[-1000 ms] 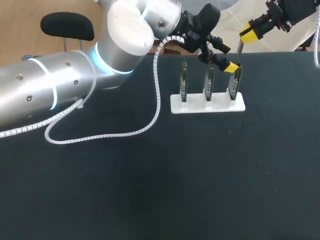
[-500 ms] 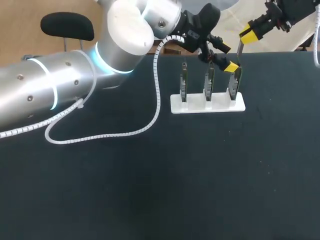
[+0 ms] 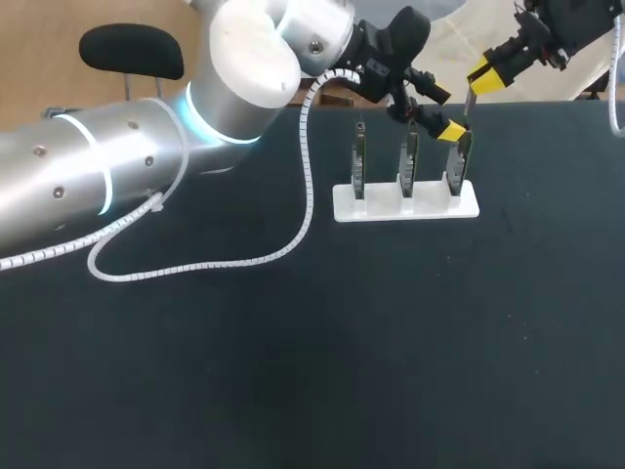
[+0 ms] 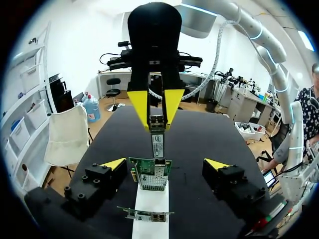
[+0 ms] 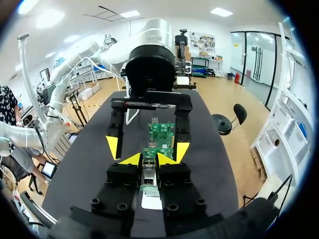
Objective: Pick up the optical module with the left hand, and insert it into the network port with the right hand.
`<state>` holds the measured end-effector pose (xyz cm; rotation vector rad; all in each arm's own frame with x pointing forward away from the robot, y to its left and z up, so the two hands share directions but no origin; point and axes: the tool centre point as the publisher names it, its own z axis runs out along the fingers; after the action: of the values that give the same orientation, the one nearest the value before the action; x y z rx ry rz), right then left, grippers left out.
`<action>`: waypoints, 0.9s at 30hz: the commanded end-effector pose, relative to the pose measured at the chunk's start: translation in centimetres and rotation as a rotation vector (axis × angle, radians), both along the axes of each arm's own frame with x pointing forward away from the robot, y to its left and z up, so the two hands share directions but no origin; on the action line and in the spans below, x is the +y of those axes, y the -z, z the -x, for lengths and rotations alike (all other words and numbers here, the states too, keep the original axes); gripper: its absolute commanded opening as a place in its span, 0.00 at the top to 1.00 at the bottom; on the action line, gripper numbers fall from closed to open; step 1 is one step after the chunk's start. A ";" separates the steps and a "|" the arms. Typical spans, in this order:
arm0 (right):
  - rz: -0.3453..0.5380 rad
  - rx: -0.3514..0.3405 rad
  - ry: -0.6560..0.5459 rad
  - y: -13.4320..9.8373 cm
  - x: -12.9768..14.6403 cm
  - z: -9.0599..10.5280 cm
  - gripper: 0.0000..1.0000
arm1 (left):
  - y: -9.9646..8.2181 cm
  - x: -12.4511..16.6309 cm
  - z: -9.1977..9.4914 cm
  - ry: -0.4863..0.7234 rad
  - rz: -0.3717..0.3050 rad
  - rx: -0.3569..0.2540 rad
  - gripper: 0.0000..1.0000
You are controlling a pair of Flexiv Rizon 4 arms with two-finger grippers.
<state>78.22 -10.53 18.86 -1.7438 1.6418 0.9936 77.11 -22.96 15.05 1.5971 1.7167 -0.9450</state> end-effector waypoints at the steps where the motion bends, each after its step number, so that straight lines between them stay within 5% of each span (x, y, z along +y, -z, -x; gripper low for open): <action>1: 0.007 0.002 -0.017 0.1 -0.1 -0.7 1.00 | 0.0 -0.1 -0.2 0.002 -0.004 0.002 0.00; 27: 0.035 -0.005 0.008 0.8 0.1 0.1 1.00 | 0.0 -0.1 -0.2 0.002 -0.004 0.002 0.00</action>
<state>78.70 -10.55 18.08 -1.7685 1.6673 0.9745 77.11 -22.95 15.05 1.5973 1.7166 -0.9449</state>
